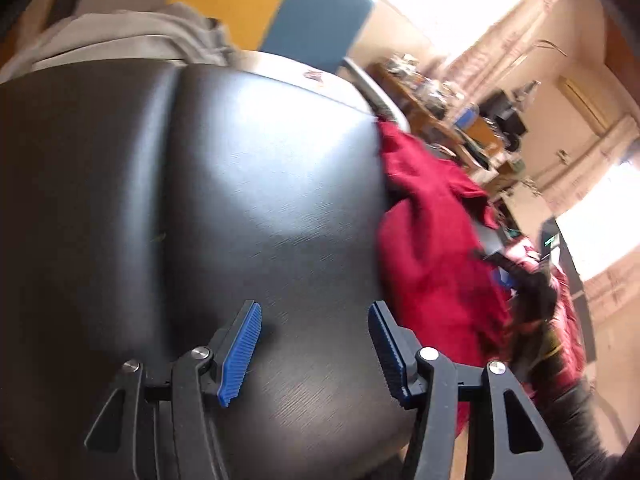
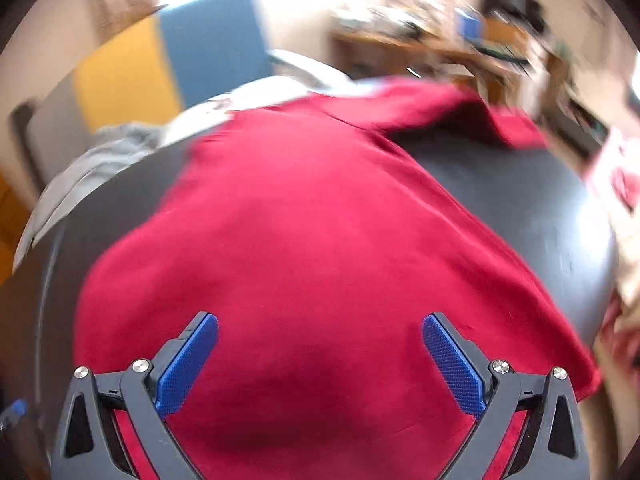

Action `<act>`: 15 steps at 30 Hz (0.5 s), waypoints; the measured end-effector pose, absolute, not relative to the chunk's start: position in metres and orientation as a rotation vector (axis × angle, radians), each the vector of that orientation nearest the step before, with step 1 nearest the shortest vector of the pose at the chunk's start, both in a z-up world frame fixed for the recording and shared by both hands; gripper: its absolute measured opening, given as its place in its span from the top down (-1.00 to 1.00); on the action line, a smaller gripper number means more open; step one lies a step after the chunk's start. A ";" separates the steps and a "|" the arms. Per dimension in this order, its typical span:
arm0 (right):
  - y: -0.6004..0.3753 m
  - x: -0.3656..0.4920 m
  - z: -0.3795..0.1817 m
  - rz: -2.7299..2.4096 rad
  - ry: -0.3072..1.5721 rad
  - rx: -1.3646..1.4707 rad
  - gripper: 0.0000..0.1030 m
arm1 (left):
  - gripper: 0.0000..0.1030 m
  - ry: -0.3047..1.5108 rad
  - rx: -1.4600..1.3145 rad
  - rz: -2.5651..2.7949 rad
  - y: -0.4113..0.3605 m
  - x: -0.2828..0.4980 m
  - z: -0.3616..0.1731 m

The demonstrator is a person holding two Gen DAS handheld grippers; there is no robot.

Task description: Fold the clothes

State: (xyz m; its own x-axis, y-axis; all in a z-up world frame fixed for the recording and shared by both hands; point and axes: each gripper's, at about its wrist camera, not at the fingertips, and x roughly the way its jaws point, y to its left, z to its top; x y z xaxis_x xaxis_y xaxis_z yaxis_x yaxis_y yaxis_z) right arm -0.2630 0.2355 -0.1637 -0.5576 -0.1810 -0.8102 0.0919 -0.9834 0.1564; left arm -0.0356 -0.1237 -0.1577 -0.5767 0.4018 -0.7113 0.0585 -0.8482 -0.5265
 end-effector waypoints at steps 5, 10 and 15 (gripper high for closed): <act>0.239 -0.257 -0.195 -2.698 -0.183 1.233 -1.00 | -0.10 -0.661 -1.333 2.462 -0.084 -0.099 -0.158; 0.245 -0.257 -0.198 -2.667 -0.241 1.194 -1.00 | -0.10 -0.685 -1.376 2.376 -0.058 -0.151 -0.177; 0.258 -0.248 -0.199 -2.649 -0.313 1.140 -1.00 | -0.10 -0.795 -1.385 2.269 -0.041 -0.178 -0.193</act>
